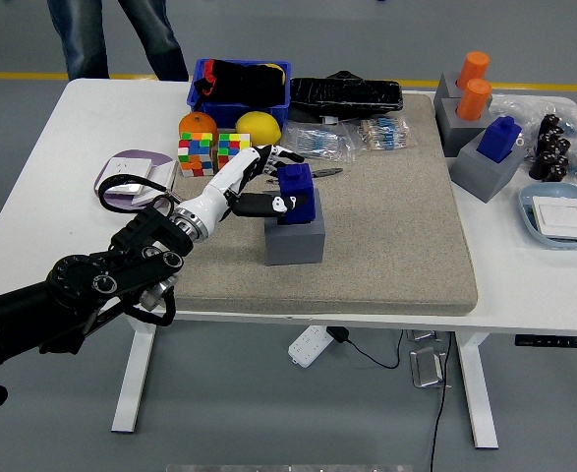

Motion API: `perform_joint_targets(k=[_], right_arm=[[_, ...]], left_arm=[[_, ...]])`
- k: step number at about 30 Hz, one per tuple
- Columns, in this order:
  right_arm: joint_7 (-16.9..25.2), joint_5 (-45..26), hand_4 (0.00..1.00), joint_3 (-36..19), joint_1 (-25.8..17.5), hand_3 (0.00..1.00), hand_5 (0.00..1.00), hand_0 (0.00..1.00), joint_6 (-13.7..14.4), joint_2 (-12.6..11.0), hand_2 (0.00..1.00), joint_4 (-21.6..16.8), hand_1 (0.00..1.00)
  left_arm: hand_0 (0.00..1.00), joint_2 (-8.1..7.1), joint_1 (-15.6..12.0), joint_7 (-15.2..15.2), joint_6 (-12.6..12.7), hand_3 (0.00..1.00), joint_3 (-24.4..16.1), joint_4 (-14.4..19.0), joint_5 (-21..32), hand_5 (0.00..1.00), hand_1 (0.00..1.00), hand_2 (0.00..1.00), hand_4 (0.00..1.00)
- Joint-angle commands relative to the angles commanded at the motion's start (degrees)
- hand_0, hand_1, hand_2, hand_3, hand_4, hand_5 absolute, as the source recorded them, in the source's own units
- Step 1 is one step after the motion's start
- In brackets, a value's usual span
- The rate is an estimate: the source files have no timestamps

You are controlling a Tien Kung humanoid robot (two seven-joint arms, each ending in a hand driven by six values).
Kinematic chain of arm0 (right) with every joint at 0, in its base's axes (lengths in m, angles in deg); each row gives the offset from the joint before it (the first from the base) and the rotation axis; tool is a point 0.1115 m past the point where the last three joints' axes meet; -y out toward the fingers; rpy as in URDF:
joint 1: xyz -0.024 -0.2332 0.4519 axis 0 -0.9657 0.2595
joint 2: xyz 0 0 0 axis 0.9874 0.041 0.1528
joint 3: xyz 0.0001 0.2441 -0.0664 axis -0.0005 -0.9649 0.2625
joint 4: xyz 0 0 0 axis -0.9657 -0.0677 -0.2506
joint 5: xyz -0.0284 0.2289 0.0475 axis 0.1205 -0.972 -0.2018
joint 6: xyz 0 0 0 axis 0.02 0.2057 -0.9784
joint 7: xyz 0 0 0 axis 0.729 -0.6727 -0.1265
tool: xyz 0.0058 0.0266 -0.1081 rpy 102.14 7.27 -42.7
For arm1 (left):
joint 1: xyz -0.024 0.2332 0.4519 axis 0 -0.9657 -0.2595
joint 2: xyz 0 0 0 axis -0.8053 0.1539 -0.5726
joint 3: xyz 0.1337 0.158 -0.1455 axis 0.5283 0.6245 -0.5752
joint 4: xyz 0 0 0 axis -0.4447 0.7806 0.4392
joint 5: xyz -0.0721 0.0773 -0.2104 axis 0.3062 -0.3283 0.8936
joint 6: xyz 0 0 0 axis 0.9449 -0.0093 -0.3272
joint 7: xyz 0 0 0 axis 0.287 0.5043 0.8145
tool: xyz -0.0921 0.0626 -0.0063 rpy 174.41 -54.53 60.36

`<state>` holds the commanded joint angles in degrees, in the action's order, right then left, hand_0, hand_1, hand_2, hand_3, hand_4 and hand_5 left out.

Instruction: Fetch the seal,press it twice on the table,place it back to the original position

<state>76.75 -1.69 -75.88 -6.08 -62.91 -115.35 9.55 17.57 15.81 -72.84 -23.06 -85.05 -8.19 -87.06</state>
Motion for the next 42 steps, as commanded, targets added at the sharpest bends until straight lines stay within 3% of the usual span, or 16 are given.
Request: perform_joint_targets(k=[28, 42], right_arm=[[0.0, 0.2, 0.803, -0.1, -0.2, 0.71, 0.603, 0.834, 0.0, -0.1, 0.74, 0.0, 0.744], [0.0, 0.2, 0.803, -0.4, -0.4, 0.709, 0.601, 0.834, -0.1, -0.2, 0.739, 0.0, 0.744]], left_arm=[[0.842, -1.29, 0.4, 1.3, -0.8, 0.679, 1.1, 0.1, -2.2, 0.002, 0.575, 0.488, 0.647], [0.842, -3.28, 1.8, 2.8, -1.6, 0.678, 0.8, 1.3, -4.9, 0.002, 0.567, 0.477, 0.623]])
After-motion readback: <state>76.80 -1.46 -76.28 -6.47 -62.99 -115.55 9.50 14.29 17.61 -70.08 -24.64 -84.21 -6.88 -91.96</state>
